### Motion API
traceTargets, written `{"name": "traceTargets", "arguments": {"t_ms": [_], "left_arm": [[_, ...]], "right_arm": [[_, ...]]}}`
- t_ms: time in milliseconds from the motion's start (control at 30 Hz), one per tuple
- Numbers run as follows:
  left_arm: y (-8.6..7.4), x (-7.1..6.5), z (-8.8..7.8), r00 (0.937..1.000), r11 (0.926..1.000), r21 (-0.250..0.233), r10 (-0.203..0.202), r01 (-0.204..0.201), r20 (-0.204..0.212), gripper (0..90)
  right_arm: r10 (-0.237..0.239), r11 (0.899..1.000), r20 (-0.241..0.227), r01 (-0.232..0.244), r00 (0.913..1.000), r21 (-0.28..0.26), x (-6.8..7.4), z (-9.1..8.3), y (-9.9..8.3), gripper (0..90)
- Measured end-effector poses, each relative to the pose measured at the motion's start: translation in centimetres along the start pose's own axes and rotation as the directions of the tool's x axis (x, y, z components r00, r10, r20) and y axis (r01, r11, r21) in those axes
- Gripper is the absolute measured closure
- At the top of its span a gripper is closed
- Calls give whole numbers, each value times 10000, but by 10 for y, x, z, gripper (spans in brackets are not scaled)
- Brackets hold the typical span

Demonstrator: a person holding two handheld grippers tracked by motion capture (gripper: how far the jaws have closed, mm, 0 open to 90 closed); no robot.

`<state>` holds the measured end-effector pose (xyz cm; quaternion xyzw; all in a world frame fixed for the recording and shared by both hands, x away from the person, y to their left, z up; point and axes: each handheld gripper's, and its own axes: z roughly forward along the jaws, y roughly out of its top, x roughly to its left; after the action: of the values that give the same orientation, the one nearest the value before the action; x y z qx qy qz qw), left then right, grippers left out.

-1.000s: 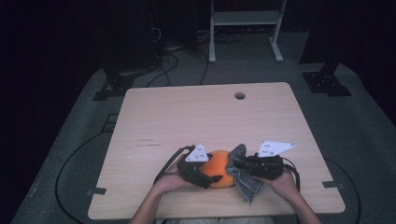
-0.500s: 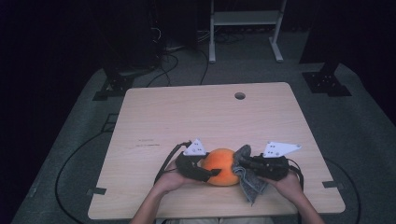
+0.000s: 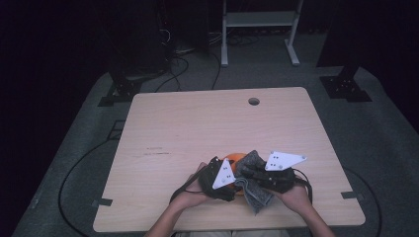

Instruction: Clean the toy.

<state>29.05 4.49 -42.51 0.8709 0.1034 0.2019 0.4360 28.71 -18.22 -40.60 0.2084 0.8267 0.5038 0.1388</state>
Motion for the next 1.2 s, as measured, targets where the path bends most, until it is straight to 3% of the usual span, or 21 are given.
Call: {"name": "traceTargets", "arguments": {"t_ms": [200,233,300,400,467,567,700,800,933,967,1033,1133,1200], "left_arm": [[-11,12,-3,9962,9965,370,-771,756,410,247],[-11,14,-4,9926,9948,327,-990,969,701,244],[-7,18,-7,9899,9937,271,-1111,1091,884,221],[-2,21,-11,9895,9914,-248,-1265,1285,703,170],[-1,19,-11,9931,9935,-330,-1070,1086,472,191],[-8,21,-8,9941,9950,240,-977,966,466,245],[-17,30,-12,9873,9855,885,-1500,1450,520,280],[-20,36,-16,9801,9808,823,-1832,1769,759,275],[-10,32,-17,9836,9868,-180,-1589,1610,855,172],[-8,30,-17,9858,9888,-193,-1458,1479,836,172],[-7,28,-13,9906,9923,288,-1222,1206,608,208],[-15,31,-14,9862,9881,532,-1483,1446,739,246],[-18,34,-15,9821,9844,638,-1691,1641,836,259]], "right_arm": [[659,9975,568,-672,9962,218,-20,-4,-17,794],[812,9964,567,-825,9951,208,-23,-4,-19,794],[869,9960,559,-880,9946,176,-23,-4,-21,794],[650,9976,700,-664,9954,183,-18,-2,-19,794],[647,9978,536,-652,9965,78,-17,0,-18,794],[540,9985,541,-546,9971,95,-15,1,-17,794],[579,9978,685,-600,9960,290,-18,2,-21,793],[903,9944,792,-943,9928,474,-24,1,-28,793],[924,9951,852,-950,9921,272,-23,1,-24,793],[1008,9948,671,-1016,9926,82,-21,0,-22,793],[955,9954,437,-949,9945,-149,-17,1,-18,793],[963,9953,333,-961,9948,-90,-17,5,-20,793],[1330,9911,183,-1328,9909,-112,-22,6,-25,793]]}}
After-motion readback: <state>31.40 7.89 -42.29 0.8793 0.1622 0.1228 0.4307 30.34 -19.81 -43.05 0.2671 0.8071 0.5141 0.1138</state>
